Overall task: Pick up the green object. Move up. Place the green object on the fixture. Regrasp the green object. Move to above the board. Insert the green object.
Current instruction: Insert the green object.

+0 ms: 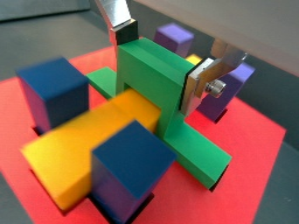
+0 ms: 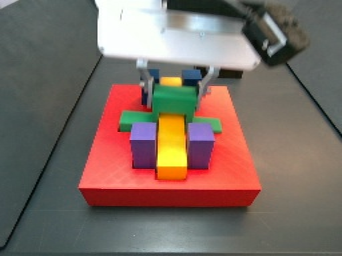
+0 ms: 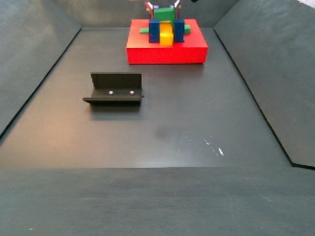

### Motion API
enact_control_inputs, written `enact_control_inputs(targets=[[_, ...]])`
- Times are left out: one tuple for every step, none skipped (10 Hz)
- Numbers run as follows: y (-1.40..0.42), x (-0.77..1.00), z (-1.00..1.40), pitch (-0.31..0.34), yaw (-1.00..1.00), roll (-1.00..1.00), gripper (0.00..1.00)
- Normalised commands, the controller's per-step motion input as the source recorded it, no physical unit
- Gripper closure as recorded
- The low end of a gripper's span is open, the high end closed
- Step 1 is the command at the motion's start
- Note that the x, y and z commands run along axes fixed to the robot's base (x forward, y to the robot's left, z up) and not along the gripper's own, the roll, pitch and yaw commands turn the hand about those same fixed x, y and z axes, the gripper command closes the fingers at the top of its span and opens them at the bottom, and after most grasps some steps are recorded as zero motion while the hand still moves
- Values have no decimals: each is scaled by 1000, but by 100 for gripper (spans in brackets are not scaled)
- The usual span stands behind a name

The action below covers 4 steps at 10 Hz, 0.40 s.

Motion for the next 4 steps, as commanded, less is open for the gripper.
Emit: enact_control_inputs(targets=[[0, 260, -717, 83, 49, 93, 100], [174, 289, -923, 7, 6, 0, 100], [0, 0, -103, -19, 0, -29, 100], [0, 0, 0, 0, 0, 0, 100]])
